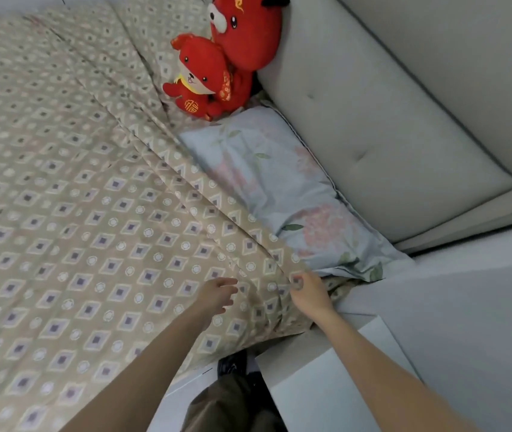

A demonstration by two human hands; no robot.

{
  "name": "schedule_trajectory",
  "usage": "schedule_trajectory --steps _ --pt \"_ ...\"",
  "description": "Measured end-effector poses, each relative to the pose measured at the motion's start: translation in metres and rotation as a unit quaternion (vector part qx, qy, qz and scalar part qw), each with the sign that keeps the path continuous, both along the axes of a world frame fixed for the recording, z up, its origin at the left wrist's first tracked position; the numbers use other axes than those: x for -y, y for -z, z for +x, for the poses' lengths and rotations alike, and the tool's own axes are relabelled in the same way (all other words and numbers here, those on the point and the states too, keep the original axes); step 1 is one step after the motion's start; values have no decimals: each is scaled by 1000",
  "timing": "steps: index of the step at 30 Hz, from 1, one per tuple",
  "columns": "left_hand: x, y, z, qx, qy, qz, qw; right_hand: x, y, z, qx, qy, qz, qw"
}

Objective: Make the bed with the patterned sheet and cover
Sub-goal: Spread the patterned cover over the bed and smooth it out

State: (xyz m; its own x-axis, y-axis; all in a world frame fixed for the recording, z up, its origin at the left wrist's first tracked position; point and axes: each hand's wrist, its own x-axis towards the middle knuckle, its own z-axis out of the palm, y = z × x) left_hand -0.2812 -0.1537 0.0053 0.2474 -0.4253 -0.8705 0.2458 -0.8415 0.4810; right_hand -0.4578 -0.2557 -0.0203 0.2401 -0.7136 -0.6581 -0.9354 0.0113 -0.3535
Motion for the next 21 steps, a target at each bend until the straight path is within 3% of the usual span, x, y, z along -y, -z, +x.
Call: schedule_trajectory --steps 6,11,21 --pt "39 64 -14 -50 2 29 998 49 55 3 -7 -3 -5 1000" --pt "63 96 -24 -77 -67 23 995 67 82 -3 -106 -112 -27 988" --pt "40 66 -17 -41 -106 19 993 38 40 -28 85 -105 60 989"
